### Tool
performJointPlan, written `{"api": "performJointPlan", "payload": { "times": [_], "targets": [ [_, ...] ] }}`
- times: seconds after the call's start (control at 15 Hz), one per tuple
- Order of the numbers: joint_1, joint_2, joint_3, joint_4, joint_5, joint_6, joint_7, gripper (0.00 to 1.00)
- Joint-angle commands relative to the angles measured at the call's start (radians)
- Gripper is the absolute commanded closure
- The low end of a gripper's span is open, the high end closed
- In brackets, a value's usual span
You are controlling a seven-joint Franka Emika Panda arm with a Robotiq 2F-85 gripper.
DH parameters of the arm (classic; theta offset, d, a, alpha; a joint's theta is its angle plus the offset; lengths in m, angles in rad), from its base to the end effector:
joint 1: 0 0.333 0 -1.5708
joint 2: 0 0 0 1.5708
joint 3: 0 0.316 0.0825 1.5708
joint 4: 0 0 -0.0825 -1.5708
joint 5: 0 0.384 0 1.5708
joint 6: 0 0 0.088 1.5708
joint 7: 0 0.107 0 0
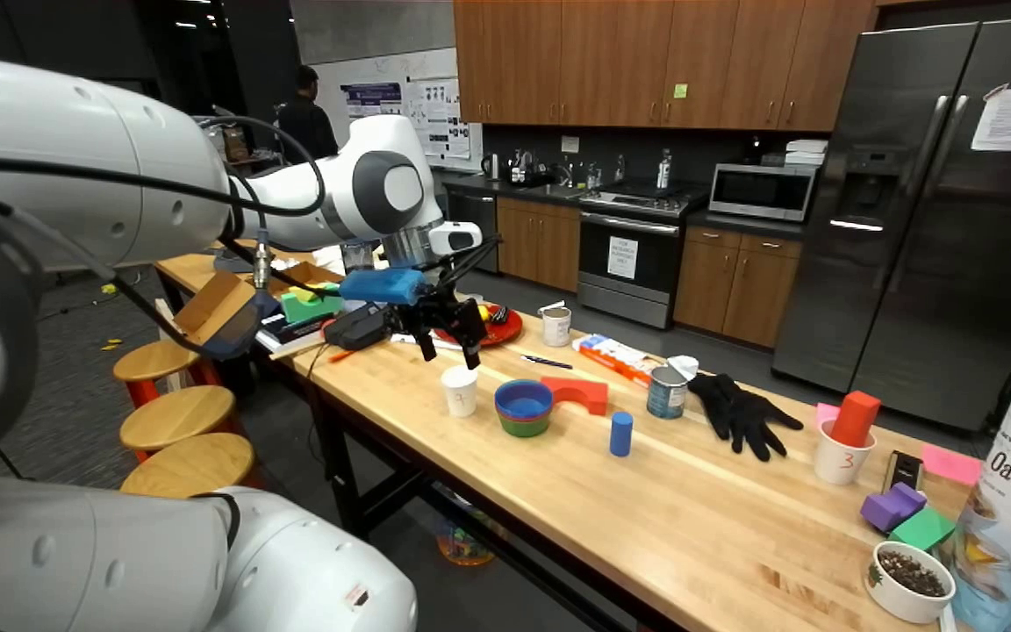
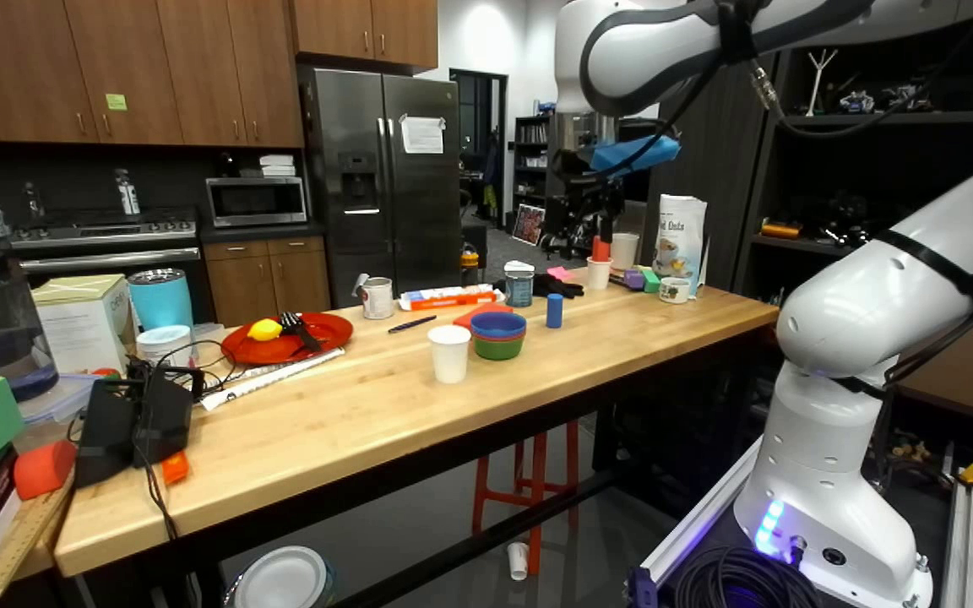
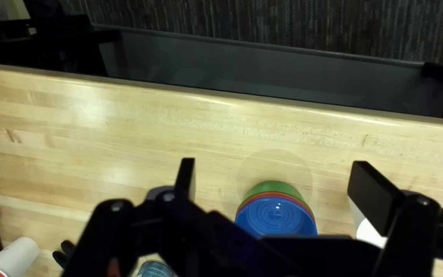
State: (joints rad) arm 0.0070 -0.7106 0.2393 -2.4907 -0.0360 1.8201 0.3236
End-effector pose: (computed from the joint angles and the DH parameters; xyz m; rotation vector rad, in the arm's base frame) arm 0.3330 0.0903 0.5172 2.9564 -0.1825 0.1077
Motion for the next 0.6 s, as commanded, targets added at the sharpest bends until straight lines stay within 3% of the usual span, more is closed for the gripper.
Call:
{"api": "performJointPlan", "payload": {
  "times": [0.0,0.33,0.53],
  "targets": [
    [0.014,0.003,-0.011,0.002,-0.008,-0.003,0.007,0.00],
    [0.011,0.008,-0.012,0.007,-0.013,-0.010,0.004,0.00],
    [-0.027,0.009,-0.026,0.004,-0.006,-0.042,0.074,0.00]
  ]
}}
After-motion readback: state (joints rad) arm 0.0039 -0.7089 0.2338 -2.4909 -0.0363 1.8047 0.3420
